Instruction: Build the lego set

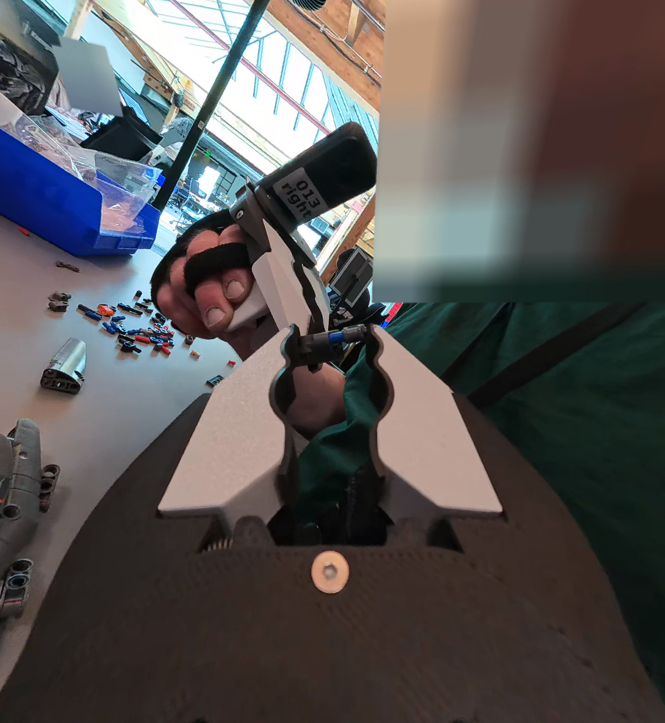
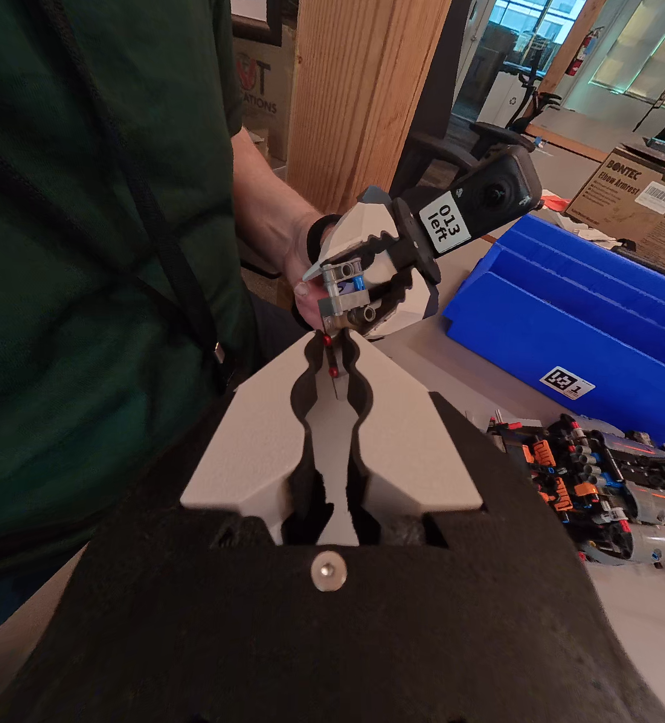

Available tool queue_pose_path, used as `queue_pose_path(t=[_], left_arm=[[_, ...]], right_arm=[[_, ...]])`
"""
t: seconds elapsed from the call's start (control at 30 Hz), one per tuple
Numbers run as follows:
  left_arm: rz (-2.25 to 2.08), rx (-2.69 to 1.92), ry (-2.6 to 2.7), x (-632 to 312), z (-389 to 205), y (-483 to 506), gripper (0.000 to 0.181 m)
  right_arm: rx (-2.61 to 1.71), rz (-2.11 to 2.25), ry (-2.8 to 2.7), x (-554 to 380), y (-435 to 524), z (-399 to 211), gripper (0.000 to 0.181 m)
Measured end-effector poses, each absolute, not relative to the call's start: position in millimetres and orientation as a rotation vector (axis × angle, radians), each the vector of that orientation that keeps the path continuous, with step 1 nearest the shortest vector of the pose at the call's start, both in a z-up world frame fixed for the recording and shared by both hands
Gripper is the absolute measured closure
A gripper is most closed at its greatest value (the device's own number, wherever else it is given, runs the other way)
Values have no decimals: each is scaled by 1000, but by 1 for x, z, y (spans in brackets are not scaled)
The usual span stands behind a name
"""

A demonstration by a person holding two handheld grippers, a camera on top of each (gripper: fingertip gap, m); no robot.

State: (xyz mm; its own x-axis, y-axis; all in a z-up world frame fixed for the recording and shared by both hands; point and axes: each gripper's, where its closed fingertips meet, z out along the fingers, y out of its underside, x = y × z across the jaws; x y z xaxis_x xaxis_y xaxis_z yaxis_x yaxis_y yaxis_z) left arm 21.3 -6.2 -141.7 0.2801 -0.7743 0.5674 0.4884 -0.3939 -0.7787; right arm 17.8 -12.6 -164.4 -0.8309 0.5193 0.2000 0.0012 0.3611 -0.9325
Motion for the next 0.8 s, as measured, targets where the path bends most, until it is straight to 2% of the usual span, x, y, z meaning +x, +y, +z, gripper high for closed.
queue_pose_path(t=[0.3,0.4,0.57,0.8], left_arm=[[-1195,-1476,363,20,-144,-5,150],[-987,-1509,438,15,-143,-2,149],[-615,-1558,594,9,-138,4,149],[-372,-1572,737,5,-133,10,149]], right_arm=[[-541,1554,-2142,13,-11,-165,171],[-607,1609,-2118,13,-8,-161,155],[-754,1747,-1978,6,-7,-145,148],[-815,1793,-1885,12,-1,-130,149]])
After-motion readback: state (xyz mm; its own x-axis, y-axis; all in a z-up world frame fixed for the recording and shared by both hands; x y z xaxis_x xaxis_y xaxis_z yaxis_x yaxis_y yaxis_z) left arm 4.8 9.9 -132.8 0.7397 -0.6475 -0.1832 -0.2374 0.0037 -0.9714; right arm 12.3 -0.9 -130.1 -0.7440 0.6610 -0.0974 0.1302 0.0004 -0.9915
